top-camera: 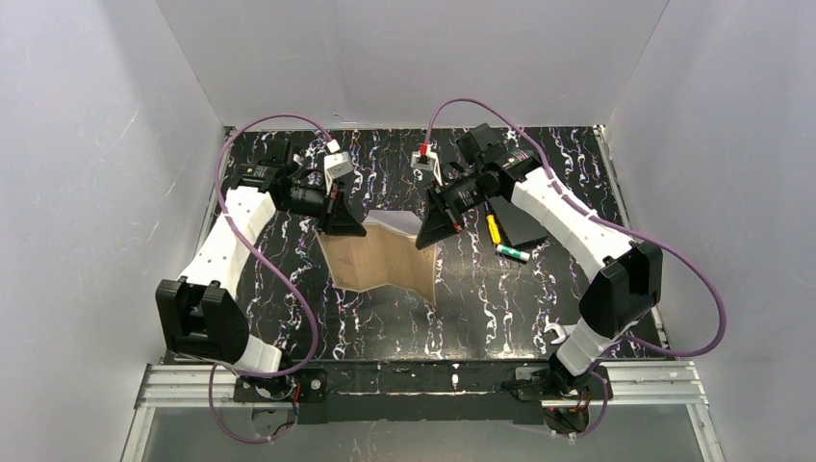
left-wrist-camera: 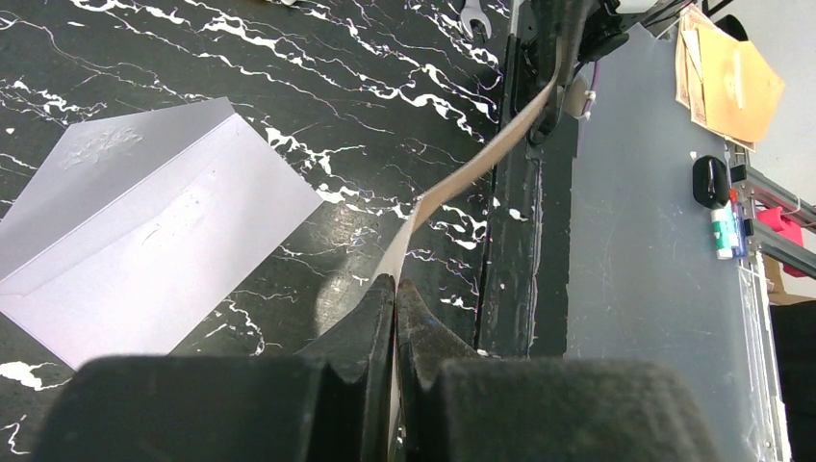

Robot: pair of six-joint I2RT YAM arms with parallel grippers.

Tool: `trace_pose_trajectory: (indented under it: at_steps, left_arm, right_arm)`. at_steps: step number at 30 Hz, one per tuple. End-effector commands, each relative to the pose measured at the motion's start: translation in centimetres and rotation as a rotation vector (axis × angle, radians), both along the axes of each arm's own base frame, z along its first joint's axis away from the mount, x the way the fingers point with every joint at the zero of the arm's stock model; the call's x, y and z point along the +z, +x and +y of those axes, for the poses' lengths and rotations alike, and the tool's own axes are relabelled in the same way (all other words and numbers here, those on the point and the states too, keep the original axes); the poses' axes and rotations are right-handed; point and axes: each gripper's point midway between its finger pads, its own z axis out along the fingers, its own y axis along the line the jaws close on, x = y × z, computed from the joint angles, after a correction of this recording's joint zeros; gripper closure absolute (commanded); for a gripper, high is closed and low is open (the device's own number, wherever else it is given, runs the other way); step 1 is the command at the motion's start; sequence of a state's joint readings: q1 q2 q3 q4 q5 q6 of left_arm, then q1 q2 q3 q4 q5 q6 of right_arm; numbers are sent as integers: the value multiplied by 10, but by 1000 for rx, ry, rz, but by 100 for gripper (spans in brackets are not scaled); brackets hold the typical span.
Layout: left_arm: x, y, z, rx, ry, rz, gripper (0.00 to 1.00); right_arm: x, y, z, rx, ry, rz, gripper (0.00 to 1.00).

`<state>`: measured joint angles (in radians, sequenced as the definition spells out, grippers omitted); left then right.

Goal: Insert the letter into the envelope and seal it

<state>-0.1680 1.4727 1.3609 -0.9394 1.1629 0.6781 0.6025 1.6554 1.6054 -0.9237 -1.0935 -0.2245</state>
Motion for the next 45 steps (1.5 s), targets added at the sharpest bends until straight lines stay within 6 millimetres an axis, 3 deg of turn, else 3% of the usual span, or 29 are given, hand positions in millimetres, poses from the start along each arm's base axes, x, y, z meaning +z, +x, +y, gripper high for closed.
trace_pose_trajectory:
  at_steps: [1, 5, 10, 13, 17, 19, 21, 24, 28, 30, 35, 39, 43, 45]
  left_arm:
    - [21, -15, -2, -26, -39, -48, 100]
    - [24, -13, -2, -25, -40, -74, 100]
    - [27, -8, -4, -13, -51, -65, 100]
    - [30, -7, -6, -16, -71, -56, 100]
    - [37, -6, -9, -18, -107, -54, 100]
    - [43, -5, -11, -18, -128, -60, 100]
    - [50, -1, -13, -7, -144, -68, 100]
    - [60, 9, -15, 28, -160, -76, 100]
    - [78, 28, -21, 91, -212, -82, 100]
    - [87, 29, -25, 84, -253, -63, 100]
    - [106, 28, -34, 63, -327, -31, 100]
    - [111, 29, -37, 67, -329, -40, 100]
    - [118, 25, -38, 40, -338, -28, 100]
    - [121, 19, -37, 21, -343, -36, 100]
  right_arm:
    - [2, 13, -4, -78, -59, -98, 95]
    - [-1, 45, -4, -210, -109, -151, 60]
    - [41, 77, -3, -415, 63, -232, 31]
    - [73, 104, -18, -627, 174, -248, 23]
    - [87, 145, -47, -956, 263, -216, 21]
    - [74, 160, -57, -1087, 262, -134, 23]
    - [57, 169, -56, -1113, 198, -63, 29]
    - [44, 160, -38, -977, 183, -50, 35]
    - [54, 112, -9, -641, 312, -100, 35]
    - [52, 93, 0, -527, 325, -92, 32]
    - [44, 68, 25, -386, 296, -78, 28]
    - [37, 60, 35, -358, 282, -73, 27]
    - [22, 71, 34, -405, 204, -80, 27]
    - [28, 75, 33, -418, 211, -110, 27]
